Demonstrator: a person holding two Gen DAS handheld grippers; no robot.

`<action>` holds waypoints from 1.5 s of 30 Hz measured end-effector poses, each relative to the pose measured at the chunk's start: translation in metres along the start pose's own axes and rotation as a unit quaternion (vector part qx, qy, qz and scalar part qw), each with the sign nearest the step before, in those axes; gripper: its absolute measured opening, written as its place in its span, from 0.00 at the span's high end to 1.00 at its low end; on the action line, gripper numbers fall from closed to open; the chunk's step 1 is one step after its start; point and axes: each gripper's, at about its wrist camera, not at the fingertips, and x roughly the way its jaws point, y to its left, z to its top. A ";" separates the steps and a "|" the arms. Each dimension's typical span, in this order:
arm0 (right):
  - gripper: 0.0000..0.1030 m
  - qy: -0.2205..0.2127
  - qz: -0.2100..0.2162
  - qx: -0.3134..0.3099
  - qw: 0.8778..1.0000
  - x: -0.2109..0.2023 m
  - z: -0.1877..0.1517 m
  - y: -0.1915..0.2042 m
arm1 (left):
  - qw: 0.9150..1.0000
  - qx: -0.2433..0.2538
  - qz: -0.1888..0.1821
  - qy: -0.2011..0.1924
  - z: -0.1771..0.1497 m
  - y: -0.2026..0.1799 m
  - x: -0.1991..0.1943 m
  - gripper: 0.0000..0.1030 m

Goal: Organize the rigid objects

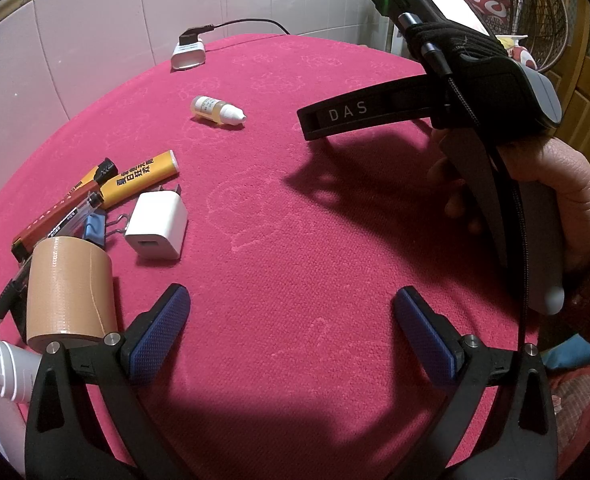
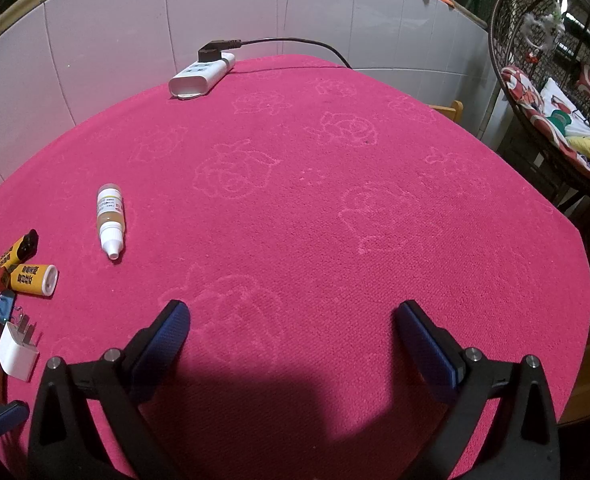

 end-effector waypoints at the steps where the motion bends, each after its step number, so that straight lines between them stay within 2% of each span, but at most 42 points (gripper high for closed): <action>1: 0.00 0.000 0.000 0.000 1.000 0.000 0.000 0.000 | 1.000 0.000 0.000 0.000 0.000 0.000 0.000 0.00; 14: 0.00 0.000 0.000 0.000 1.000 0.001 0.001 -0.001 | 1.000 -0.008 0.007 0.000 -0.001 -0.001 -0.001 0.00; 16: 0.00 0.000 0.000 0.000 1.000 0.001 0.001 -0.001 | 1.000 -0.012 0.000 0.002 -0.004 0.000 -0.006 0.00; 18: 0.00 0.000 0.000 0.000 1.000 0.000 0.001 -0.001 | 0.999 -0.026 -0.026 -0.014 -0.008 0.003 -0.022 0.00; 20: 0.00 0.000 0.000 0.000 1.000 0.000 0.001 -0.001 | 0.998 -0.032 -0.032 -0.051 -0.012 0.005 -0.047 0.00; 24: 0.00 0.000 0.000 0.000 1.000 0.000 0.001 -0.001 | 0.991 -0.043 0.023 -0.128 -0.020 0.018 -0.105 0.00; 26: 0.00 0.000 0.000 0.000 1.000 0.000 0.001 -0.001 | 0.986 -0.064 0.056 -0.146 -0.023 0.032 -0.121 0.00; 27: 0.00 0.000 0.000 0.000 1.000 0.000 0.001 -0.001 | 0.981 -0.080 0.088 -0.154 -0.026 0.045 -0.131 0.00; 29: 0.00 0.000 0.000 0.000 1.000 0.000 0.001 -0.001 | 0.975 -0.103 0.118 -0.159 -0.032 0.069 -0.139 0.00; 33: 0.00 0.000 0.000 0.000 1.000 0.000 0.001 -0.001 | 0.970 -0.143 0.141 -0.140 -0.048 0.114 -0.140 0.01; 36: 0.00 0.000 0.000 0.000 1.000 0.000 0.001 -0.001 | 0.973 -0.141 0.148 -0.107 -0.057 0.130 -0.132 0.08; 38: 0.00 0.000 0.000 0.000 1.000 0.000 0.000 -0.001 | 0.977 -0.131 0.139 -0.095 -0.058 0.129 -0.123 0.12; 40: 0.00 0.000 0.000 0.000 1.000 0.000 0.000 -0.001 | 0.981 -0.113 0.132 -0.084 -0.057 0.125 -0.114 0.21; 44: 0.00 0.000 0.000 0.000 1.000 0.000 0.001 -0.001 | 0.984 -0.095 0.134 -0.066 -0.051 0.121 -0.096 0.22; 45: 0.00 0.000 0.000 0.000 1.000 0.000 0.001 -0.001 | 0.985 -0.095 0.134 -0.061 -0.051 0.122 -0.092 0.27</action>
